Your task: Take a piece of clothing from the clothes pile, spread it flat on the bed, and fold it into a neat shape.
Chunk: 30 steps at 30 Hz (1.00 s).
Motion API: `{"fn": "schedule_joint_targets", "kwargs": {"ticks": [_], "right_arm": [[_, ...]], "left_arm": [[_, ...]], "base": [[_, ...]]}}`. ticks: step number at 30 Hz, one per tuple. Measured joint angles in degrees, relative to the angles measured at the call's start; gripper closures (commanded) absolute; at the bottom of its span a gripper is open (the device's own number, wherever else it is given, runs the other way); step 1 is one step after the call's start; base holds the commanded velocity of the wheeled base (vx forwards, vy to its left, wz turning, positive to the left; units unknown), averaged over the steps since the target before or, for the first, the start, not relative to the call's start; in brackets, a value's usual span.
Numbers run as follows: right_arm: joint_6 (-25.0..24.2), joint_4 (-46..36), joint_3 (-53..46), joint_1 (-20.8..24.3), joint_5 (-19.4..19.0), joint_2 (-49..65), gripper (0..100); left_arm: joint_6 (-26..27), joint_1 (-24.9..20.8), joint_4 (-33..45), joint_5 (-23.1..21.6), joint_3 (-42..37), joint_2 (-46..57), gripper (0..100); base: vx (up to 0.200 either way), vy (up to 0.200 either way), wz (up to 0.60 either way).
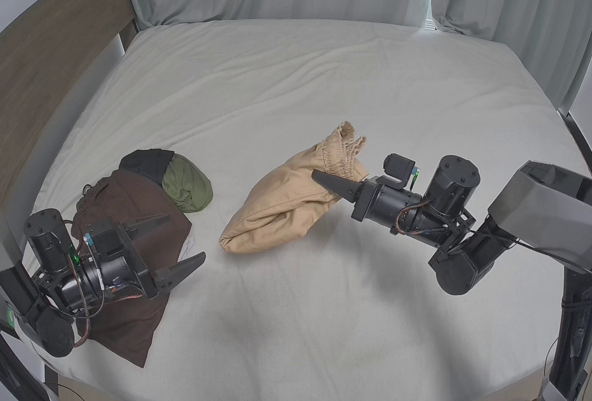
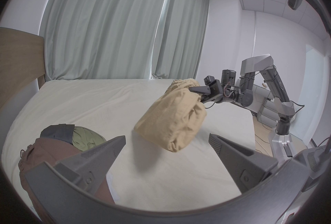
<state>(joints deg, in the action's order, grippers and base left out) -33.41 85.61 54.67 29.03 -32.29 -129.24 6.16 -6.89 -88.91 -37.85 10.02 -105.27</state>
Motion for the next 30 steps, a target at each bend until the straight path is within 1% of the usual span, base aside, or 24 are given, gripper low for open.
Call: {"fn": "schedule_joint_targets", "kwargs": {"ticks": [13,21,30], "right_arm": [[-0.2,-8.9,12.8,-1.1,-0.1,-3.6,100],[-0.3,-12.8,19.6,-2.7,-0.1,-7.1,100],[-0.2,-14.5,23.7,-3.3,-0.2,-11.7,100]], "left_arm": [[0.0,-0.2,0.0,0.0,-0.2,-0.1,0],[0.0,-0.6,0.0,0.0,-0.6,-0.1,0],[0.0,-1.5,0.0,0.1,-0.9,-0.3,0]], "base": [[0.000,0.000,0.00],[0.000,0.000,0.00],[0.000,0.000,0.00]]}}
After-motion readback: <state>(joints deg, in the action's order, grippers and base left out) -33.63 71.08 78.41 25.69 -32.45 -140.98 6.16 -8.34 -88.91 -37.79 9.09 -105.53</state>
